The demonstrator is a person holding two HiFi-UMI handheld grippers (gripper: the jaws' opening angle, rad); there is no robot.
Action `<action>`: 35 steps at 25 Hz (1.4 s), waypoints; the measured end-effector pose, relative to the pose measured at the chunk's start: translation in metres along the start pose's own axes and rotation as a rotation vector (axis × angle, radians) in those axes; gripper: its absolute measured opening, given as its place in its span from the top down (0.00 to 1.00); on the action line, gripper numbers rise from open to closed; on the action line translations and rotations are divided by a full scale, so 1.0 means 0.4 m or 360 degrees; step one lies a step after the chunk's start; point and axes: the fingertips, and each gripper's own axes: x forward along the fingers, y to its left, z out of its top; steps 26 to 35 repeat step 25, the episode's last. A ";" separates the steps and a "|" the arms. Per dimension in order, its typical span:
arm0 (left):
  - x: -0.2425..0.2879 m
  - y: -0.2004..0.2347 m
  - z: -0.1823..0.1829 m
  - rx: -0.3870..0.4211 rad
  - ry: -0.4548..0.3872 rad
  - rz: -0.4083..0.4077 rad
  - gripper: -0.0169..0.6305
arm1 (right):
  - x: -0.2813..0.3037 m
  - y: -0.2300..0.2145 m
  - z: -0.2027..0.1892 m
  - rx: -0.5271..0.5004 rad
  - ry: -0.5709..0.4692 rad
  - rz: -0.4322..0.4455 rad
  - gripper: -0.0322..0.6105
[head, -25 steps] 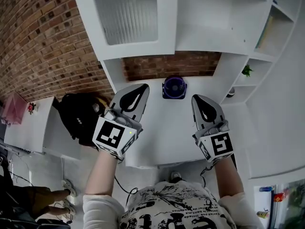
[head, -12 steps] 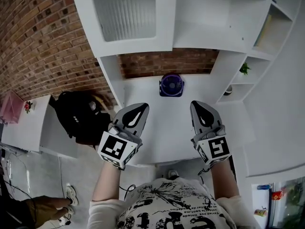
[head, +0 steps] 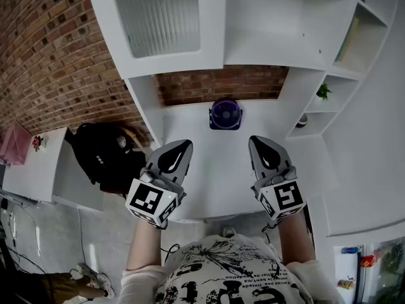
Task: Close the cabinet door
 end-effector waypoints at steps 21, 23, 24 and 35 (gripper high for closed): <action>0.038 0.016 0.019 -0.0004 -0.0009 0.0069 0.95 | 0.046 -0.033 -0.006 -0.0048 -0.0018 0.0051 0.93; 0.040 0.014 0.020 -0.0002 -0.0008 0.0069 0.95 | 0.046 -0.036 -0.009 -0.0044 -0.0015 0.0048 0.93; 0.041 0.013 0.020 -0.0002 -0.0008 0.0068 0.95 | 0.047 -0.037 -0.011 -0.0044 -0.0014 0.0045 0.93; 0.042 0.013 0.019 -0.0002 -0.0009 0.0068 0.95 | 0.047 -0.038 -0.013 -0.0042 -0.0013 0.0043 0.93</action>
